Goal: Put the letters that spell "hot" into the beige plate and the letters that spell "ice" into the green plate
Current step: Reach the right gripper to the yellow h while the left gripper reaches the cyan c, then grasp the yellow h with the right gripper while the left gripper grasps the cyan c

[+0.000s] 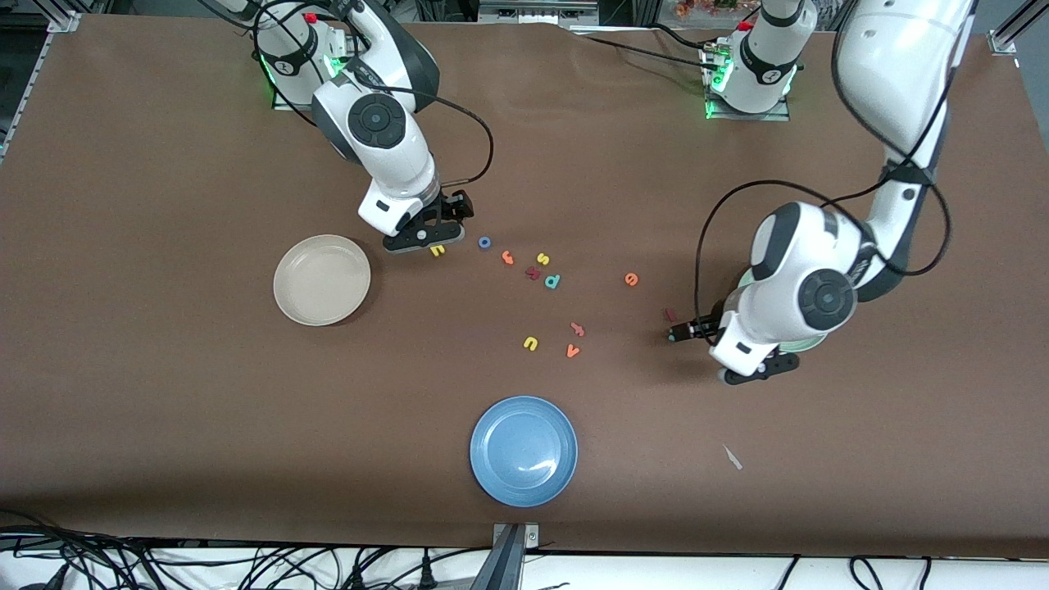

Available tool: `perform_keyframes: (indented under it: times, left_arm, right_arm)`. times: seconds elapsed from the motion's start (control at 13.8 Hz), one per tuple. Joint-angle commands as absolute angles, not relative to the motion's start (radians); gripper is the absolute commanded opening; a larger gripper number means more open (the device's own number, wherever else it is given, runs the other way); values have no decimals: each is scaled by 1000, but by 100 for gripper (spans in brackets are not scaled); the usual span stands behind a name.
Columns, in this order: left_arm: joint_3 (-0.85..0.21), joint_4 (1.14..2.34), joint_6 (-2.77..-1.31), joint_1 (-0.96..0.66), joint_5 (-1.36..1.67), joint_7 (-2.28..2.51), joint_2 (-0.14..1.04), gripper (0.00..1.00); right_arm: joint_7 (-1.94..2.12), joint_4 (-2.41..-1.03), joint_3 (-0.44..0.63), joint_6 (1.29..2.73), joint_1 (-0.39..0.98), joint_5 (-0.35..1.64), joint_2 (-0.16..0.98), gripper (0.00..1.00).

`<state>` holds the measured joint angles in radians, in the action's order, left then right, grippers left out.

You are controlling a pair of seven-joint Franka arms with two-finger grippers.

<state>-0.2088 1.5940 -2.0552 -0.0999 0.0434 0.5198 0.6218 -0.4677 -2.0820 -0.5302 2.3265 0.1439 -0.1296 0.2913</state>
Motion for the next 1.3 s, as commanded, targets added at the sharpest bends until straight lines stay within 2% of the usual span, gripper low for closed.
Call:
perform_keyframes:
  times: [0.0, 0.22, 0.43, 0.72, 0.87, 1.23]
  left_arm:
    - [-198, 1580, -2097, -124, 55, 526, 673, 97]
    - [-198, 1582, -2120, -130, 54, 520, 709, 96]
    - [-198, 1582, -2143, -130, 22, 518, 736, 96]
    - [-198, 1580, -2151, -130, 18, 512, 747, 86]
    - [-198, 1582, -2175, -130, -17, 506, 758, 86]
    - [-198, 1582, -2180, -130, -57, 506, 782, 83]
  right_arm:
    - [-384, -2175, -540, 2462, 129, -149, 297, 100]
    - [-339, -2242, -540, 2569, 127, -198, 330, 100]
    - [-302, -2244, -534, 2629, 127, -303, 392, 100]
    - [-302, -2244, -519, 2674, 124, -429, 439, 99]
    - [-302, -2244, -503, 2697, 124, -463, 451, 99]
    - [-302, -2247, -494, 2729, 124, -468, 480, 90]
